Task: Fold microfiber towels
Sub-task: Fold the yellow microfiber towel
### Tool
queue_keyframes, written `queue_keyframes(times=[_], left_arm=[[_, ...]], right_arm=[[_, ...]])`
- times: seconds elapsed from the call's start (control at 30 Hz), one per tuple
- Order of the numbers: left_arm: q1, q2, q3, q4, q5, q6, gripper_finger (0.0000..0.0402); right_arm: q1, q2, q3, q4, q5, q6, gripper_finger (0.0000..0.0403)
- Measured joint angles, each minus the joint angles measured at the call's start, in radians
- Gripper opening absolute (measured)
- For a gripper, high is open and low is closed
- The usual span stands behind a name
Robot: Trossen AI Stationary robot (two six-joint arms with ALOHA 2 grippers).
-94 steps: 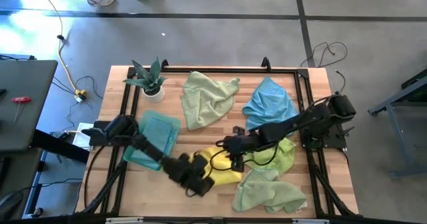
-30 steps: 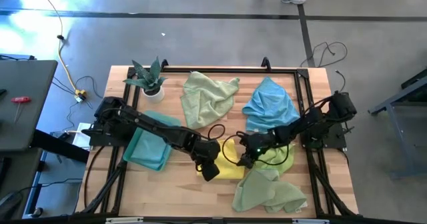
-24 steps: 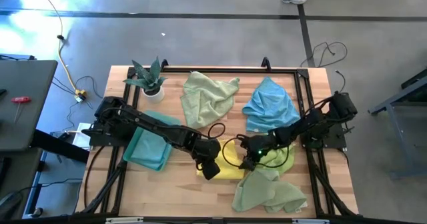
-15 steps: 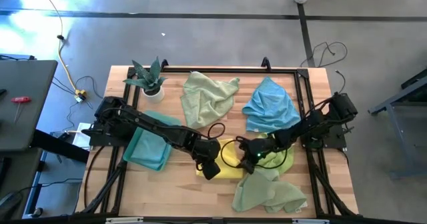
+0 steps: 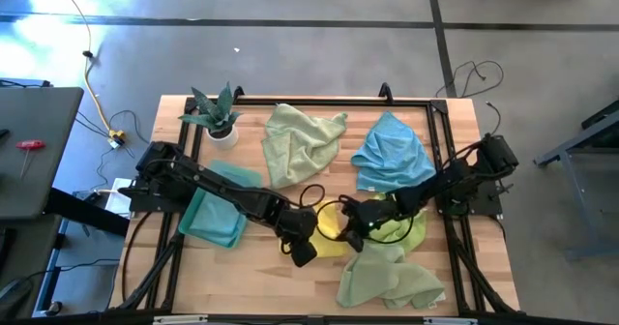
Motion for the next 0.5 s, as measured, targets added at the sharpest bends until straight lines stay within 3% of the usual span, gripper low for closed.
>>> queue_keyframes(times=[0.17, 0.27, 0.5], left_arm=[[-0.009, -0.02, 0.0, -0.02, -0.036, 0.0, 0.0], [-0.009, -0.043, 0.0, -0.044, -0.056, -0.001, 0.0], [-0.018, -0.106, 0.0, -0.067, -0.144, -0.014, 0.0]], right_arm=[[-0.02, -0.001, 0.129, -0.232, -0.024, -0.134, 0.0001], [-0.057, -0.001, 0.189, -0.355, 0.016, -0.245, 0.0], [-0.171, 0.015, 0.214, -0.38, 0.032, -0.375, 0.0]])
